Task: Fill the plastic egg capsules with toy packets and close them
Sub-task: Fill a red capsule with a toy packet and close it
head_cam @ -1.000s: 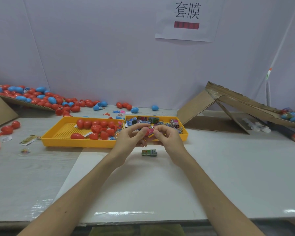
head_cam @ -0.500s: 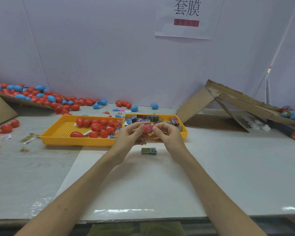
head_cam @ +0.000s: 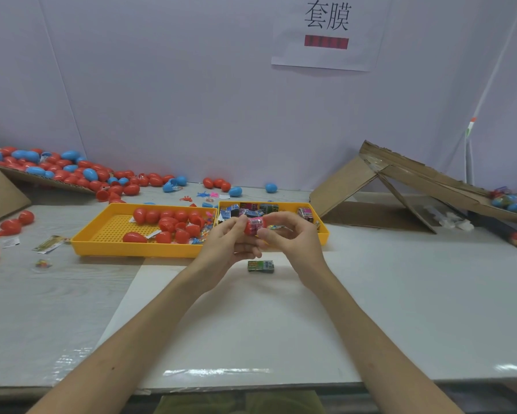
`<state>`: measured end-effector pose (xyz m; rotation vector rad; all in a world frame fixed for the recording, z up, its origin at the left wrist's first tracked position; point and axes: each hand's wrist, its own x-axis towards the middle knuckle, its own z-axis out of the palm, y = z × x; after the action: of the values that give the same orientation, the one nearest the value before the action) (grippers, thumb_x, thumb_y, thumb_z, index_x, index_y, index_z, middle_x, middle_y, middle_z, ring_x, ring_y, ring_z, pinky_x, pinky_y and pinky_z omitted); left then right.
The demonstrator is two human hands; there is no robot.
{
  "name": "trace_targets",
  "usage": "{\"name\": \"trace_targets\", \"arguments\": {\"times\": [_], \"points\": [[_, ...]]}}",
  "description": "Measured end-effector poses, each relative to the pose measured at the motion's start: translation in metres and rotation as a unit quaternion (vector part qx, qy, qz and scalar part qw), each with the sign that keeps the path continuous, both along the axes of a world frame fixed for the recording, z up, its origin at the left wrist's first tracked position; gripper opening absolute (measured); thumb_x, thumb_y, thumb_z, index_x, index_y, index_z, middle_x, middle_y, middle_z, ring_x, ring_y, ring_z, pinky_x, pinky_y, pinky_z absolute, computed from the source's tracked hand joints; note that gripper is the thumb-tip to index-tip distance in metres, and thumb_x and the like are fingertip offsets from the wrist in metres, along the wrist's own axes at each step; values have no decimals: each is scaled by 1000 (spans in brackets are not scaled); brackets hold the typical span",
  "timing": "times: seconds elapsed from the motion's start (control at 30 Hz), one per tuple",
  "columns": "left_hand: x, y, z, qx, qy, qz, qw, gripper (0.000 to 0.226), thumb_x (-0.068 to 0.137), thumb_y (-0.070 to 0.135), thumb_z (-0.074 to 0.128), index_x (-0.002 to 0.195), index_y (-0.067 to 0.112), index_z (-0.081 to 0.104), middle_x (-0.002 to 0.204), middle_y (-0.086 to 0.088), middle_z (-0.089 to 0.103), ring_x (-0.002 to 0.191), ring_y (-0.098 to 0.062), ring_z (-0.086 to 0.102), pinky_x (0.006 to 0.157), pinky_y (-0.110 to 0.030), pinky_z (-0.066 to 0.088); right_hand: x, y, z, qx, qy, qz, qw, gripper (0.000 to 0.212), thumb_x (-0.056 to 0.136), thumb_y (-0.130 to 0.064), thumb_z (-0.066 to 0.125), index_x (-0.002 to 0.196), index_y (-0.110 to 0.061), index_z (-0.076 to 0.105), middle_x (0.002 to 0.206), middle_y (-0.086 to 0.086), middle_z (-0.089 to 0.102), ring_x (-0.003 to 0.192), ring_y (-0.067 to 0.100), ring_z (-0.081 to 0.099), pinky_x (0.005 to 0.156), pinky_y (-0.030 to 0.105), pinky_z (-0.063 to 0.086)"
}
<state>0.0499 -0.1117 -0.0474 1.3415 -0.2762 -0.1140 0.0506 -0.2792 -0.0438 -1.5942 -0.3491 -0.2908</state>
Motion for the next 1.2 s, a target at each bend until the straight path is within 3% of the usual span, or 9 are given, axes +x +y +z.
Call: {"name": "trace_targets", "arguments": {"times": [0.2, 0.43, 0.6, 0.77, 0.97, 1.1, 1.2], "points": [[1, -1, -1, 60, 4, -5, 998, 45, 104, 43, 46, 119, 2, 57, 79, -11, 71, 65, -20, 65, 66, -29, 57, 2, -2, -1, 9, 1, -17, 1000, 17, 78, -13, 85, 88, -21, 74, 90, -5, 77, 82, 17, 76, 73, 23, 57], [2, -1, -3, 36, -1, 2, 999, 30, 104, 38, 49, 114, 12, 60, 75, 2, 70, 64, -13, 65, 67, -27, 59, 1, -1, -2, 15, 2, -4, 1000, 17, 76, -8, 85, 80, -21, 75, 83, -3, 74, 81, 13, 74, 72, 19, 55], [0, -1, -2, 56, -20, 17, 998, 35, 106, 33, 48, 118, 2, 59, 75, 0, 67, 65, -13, 63, 65, -25, 57, 1, -2, -2, 8, 2, 5, 1000, 13, 77, -9, 84, 80, -18, 75, 91, 12, 74, 85, 19, 75, 76, 23, 57], [-1, -2, -1, 79, -50, 47, 995, 30, 107, 29, 47, 114, 3, 62, 76, -3, 66, 62, -13, 62, 63, -26, 57, 1, -3, -2, 8, 6, 8, 1000, 15, 78, -9, 83, 78, -22, 75, 88, 6, 75, 87, 18, 75, 75, 25, 58], [-1, -2, -1, 97, -72, 71, 990, 26, 107, 26, 47, 108, 9, 66, 76, -5, 68, 61, -13, 63, 61, -25, 57, 1, -2, -2, 13, 7, 14, 1000, 11, 80, -9, 82, 80, -18, 75, 90, 13, 74, 84, 21, 75, 74, 25, 57], [-1, -2, -1, 120, -105, 88, 983, 29, 109, 24, 43, 109, 4, 63, 65, -7, 68, 57, -17, 64, 55, -25, 55, 0, 0, -3, -6, 11, 5, 1000, 4, 86, -17, 79, 85, -15, 75, 84, 10, 74, 77, 25, 75, 75, 36, 61], [0, -2, -1, 116, -109, 97, 983, 29, 110, 25, 41, 106, 8, 64, 64, -8, 69, 55, -18, 65, 53, -25, 55, -1, 3, -3, -23, 11, 7, 1000, 11, 85, -23, 80, 92, -19, 73, 90, 3, 75, 83, 26, 75, 78, 41, 62]]}}
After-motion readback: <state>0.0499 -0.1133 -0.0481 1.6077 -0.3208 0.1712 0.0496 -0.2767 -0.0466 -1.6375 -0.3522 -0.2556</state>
